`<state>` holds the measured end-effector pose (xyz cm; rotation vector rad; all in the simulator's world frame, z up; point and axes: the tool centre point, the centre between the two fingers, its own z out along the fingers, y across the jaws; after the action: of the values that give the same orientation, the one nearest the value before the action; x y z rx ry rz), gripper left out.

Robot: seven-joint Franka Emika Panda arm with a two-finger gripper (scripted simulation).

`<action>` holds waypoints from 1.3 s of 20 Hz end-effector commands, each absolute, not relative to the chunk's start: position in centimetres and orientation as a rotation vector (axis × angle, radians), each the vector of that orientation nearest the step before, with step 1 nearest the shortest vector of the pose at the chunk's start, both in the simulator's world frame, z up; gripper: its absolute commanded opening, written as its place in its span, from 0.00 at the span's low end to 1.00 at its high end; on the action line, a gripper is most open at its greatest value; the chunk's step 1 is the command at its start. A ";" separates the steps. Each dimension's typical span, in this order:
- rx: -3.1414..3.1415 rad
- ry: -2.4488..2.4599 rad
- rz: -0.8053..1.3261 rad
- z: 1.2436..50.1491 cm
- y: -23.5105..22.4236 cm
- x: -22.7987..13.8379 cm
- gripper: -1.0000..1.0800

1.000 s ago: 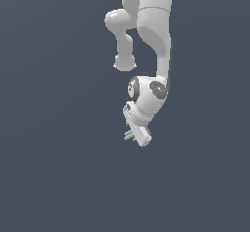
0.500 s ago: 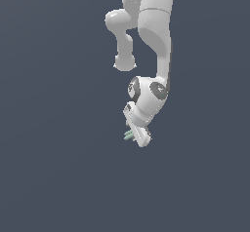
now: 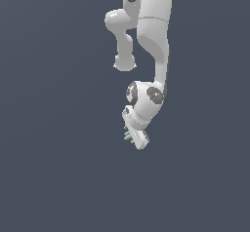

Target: Pick up the object and move it to a goal position.

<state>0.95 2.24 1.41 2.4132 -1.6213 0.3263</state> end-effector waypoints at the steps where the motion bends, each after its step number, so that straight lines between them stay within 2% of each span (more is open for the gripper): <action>1: 2.409 -1.620 0.321 0.9 2.0 0.7 0.00; 16: 2.416 -1.622 0.330 1.9 2.3 0.9 0.00; 26: 2.416 -1.624 0.326 6.3 2.3 -0.6 0.00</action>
<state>-0.32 2.29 5.34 2.4155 -1.6230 0.3261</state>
